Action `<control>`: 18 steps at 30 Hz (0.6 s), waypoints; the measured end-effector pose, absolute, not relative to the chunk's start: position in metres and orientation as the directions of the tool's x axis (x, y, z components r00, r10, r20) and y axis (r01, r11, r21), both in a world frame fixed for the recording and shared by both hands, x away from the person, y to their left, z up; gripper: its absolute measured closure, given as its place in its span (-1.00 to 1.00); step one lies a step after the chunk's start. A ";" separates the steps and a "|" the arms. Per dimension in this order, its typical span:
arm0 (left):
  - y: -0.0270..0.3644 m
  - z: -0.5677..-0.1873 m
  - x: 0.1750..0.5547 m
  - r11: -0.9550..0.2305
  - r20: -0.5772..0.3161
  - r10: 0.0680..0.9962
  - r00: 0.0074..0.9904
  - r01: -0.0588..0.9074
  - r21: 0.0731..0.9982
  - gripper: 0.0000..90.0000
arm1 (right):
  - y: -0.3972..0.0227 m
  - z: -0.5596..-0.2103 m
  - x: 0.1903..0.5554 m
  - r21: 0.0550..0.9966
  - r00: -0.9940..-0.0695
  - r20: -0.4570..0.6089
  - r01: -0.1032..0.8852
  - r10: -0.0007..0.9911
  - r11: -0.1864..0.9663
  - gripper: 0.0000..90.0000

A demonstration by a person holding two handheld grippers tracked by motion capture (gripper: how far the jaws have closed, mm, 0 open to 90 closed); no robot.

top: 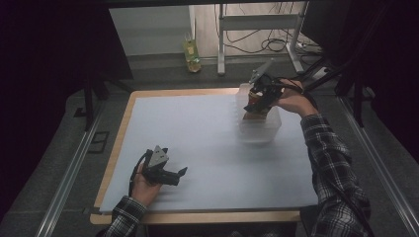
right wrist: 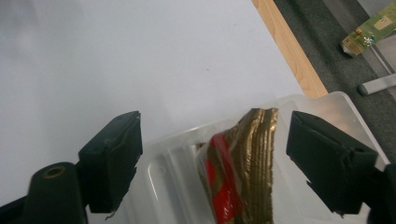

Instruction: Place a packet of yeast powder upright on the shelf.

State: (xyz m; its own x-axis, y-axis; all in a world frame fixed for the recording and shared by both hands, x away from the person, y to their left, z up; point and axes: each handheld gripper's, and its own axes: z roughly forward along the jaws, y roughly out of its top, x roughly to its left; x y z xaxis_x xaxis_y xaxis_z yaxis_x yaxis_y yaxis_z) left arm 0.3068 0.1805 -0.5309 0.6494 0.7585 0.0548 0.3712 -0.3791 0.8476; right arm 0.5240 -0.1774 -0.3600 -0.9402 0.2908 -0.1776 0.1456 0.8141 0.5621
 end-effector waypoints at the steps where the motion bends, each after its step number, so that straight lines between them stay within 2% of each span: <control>1: 0.181 -0.531 0.307 -0.380 0.056 0.758 0.650 0.371 0.847 -1.00 | -0.178 -0.360 0.523 0.569 -0.939 -0.172 0.151 0.297 0.808 -0.62; 9: 0.180 -0.531 0.306 -0.379 0.056 0.759 0.648 0.371 0.848 -1.00 | -0.181 -0.363 0.519 0.625 -0.922 -0.150 0.191 0.357 0.757 -0.78; 18: 0.180 -0.531 0.306 -0.382 0.058 0.759 0.649 0.372 0.846 -1.00 | -0.180 -0.366 0.517 0.682 -0.892 -0.137 0.230 0.430 0.694 -0.85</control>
State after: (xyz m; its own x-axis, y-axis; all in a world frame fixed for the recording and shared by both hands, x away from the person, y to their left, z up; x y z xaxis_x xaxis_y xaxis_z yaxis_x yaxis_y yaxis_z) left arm 0.3065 0.1802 -0.5308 0.6486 0.7589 0.0582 0.3716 -0.3824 0.8460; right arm 0.5173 -0.1803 -0.3663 -0.8922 0.4304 -0.1370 0.2301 0.6942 0.6820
